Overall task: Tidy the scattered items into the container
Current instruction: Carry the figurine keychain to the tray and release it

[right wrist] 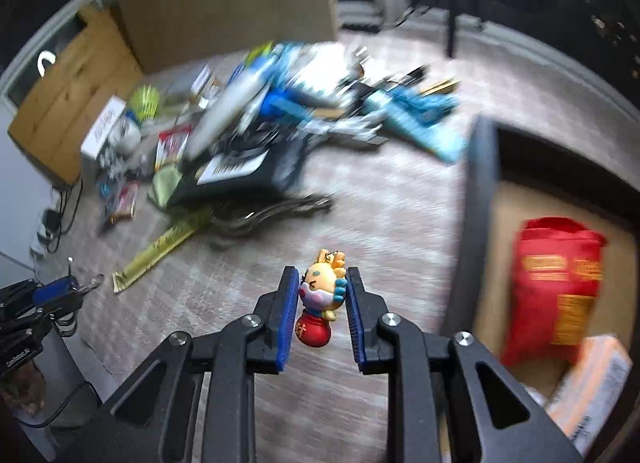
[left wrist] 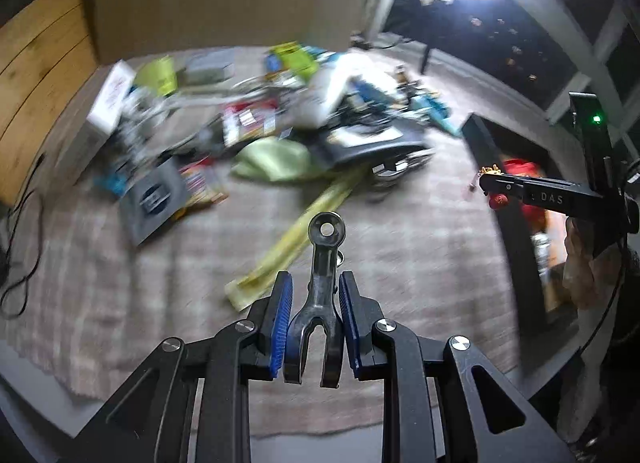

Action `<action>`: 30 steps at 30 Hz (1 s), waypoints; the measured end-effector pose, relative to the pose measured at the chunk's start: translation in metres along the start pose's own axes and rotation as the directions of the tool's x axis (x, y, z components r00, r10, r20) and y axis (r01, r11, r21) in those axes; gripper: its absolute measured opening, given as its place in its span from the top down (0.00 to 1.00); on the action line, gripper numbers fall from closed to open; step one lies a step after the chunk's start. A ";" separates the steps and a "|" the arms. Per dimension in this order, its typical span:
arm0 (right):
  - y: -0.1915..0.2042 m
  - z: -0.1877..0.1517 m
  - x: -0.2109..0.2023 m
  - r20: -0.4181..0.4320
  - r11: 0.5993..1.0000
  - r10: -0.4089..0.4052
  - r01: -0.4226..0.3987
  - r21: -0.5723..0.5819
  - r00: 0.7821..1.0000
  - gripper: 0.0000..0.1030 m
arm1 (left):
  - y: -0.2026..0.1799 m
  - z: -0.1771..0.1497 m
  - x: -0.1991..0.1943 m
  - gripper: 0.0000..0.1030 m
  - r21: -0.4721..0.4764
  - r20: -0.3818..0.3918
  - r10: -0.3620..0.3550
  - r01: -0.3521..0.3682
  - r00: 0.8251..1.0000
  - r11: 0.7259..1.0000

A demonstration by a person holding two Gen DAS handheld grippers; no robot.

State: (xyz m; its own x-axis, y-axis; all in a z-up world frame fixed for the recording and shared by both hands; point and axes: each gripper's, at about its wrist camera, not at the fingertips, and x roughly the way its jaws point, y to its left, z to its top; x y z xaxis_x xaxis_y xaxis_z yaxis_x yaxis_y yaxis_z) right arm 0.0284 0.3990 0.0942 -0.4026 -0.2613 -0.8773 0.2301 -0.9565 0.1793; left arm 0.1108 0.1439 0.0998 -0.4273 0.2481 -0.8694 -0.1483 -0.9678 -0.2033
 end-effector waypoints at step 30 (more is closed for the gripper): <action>-0.234 -0.003 -0.132 0.151 0.909 -0.312 0.249 0.333 0.938 0.41 | -0.307 0.089 0.046 0.46 0.437 -0.040 -0.238 0.231 0.971 0.869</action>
State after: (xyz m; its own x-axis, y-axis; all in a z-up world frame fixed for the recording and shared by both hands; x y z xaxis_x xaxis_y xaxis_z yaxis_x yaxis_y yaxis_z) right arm 0.0302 0.6574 0.1672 -0.5835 0.0336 -0.8114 -0.1862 -0.9781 0.0934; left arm 0.0577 0.4565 0.1626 -0.3434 0.4690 -0.8137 -0.6176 -0.7655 -0.1806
